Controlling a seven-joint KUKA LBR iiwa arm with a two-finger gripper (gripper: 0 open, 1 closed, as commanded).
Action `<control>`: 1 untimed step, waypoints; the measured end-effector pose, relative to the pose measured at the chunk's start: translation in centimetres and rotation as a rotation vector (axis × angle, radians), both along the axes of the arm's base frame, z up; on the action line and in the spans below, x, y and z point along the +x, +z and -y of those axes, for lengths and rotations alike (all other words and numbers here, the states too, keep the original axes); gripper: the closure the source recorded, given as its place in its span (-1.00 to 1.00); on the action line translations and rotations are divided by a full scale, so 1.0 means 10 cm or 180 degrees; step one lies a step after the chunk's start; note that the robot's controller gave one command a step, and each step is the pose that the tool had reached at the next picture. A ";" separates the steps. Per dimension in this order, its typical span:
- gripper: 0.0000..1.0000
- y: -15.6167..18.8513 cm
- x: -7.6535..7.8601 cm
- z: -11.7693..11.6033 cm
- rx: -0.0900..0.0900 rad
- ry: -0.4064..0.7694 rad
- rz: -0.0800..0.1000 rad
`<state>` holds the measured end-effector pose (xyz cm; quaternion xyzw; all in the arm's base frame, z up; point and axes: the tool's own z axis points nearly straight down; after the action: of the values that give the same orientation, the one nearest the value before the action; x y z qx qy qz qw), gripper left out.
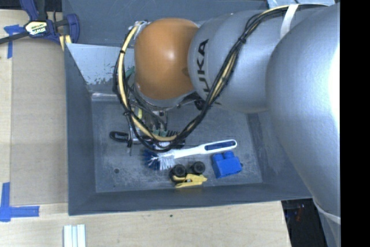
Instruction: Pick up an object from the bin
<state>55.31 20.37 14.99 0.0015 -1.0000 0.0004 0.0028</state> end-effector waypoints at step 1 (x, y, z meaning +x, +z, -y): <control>-1.00 0.05 0.02 0.01 0.0006 -0.0008 0.0026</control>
Offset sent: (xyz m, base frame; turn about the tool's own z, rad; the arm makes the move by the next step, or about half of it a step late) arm 0.0207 -0.0733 -0.0799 -0.2273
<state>55.54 20.27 15.45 0.0003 -1.0000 -0.0006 -0.0012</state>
